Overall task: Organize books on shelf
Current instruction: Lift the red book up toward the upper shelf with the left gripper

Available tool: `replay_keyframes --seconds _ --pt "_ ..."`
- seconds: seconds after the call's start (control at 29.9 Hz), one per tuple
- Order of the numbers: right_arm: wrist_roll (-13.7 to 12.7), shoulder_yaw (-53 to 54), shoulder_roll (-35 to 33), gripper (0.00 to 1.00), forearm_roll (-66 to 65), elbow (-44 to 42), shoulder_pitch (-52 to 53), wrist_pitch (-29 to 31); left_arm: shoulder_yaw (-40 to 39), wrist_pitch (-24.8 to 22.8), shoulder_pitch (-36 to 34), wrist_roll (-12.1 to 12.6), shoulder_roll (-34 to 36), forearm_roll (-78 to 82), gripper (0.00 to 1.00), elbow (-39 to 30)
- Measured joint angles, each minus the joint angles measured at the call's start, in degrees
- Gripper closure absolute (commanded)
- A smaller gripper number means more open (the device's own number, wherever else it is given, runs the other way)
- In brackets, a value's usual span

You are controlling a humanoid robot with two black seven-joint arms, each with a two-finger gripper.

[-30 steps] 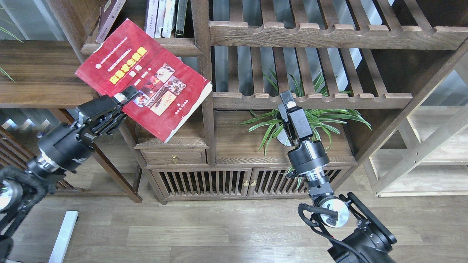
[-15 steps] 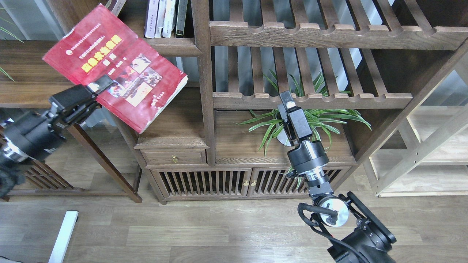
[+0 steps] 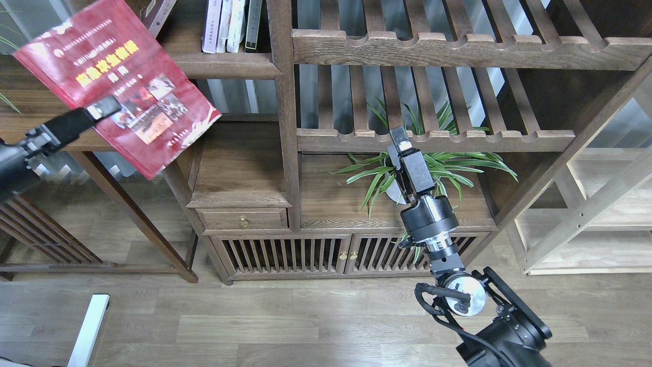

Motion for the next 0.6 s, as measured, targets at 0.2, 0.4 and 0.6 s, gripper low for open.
replay_keyframes --seconds 0.2,0.4,0.6 --pt "0.07 0.01 0.00 0.00 0.00 0.00 0.00 0.00 -0.91 0.00 -2.88 0.00 1.52 4.37 0.86 0.55" --pt "0.11 0.08 0.00 0.00 0.06 -0.08 -0.02 0.00 -2.12 0.00 -5.47 0.00 2.71 8.22 0.84 0.71" --pt "0.11 0.10 0.00 0.00 0.09 -0.14 -0.05 0.00 -2.62 -0.01 -8.72 0.00 4.05 10.40 0.81 1.37"
